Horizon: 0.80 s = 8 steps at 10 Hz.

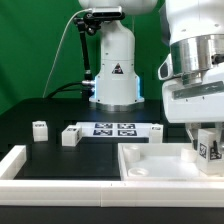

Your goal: Assemble one leg

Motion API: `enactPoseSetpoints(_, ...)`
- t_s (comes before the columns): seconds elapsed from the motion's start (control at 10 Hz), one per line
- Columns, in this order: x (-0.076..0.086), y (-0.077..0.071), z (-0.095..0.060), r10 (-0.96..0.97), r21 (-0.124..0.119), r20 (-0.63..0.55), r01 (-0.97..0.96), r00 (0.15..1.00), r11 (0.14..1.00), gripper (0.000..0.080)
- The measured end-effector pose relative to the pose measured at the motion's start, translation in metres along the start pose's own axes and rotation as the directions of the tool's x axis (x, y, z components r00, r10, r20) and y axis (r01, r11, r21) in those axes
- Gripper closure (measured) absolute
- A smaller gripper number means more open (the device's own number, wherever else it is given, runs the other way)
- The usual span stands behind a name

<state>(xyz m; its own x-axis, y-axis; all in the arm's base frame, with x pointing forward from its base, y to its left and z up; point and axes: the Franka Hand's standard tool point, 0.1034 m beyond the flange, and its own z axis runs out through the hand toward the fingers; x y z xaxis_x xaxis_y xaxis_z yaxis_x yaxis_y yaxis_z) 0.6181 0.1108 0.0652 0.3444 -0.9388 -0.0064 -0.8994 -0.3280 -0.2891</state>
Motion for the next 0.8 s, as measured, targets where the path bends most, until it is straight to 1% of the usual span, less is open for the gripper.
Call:
enactPoseSetpoints(0.1,0.004,0.0,-0.001,-0.045,0.002,-0.002,0.045,0.999,0.999,0.0211)
enactPoseSetpoints(0.2,0.006,0.0,-0.001,-0.103,0.002,-0.003,0.103,0.995,0.995,0.0211)
enactPoseSetpoints(0.3,0.004,0.0,0.0,-0.233,-0.008,0.001,0.233,0.972,0.972,0.0162)
enactPoseSetpoints(0.4,0.001,0.001,0.0,-0.36,-0.019,0.007,0.36,0.933,0.933,0.0153)
enactPoseSetpoints(0.5,-0.001,0.001,0.001,-0.443,-0.026,0.016,0.443,0.896,0.896,0.0153)
enactPoseSetpoints(0.6,-0.003,0.001,0.001,-0.569,-0.035,0.028,0.57,0.822,0.821,0.0153)
enactPoseSetpoints(0.8,-0.004,0.0,-0.001,-0.713,-0.035,0.039,0.714,0.7,0.7,0.0151)
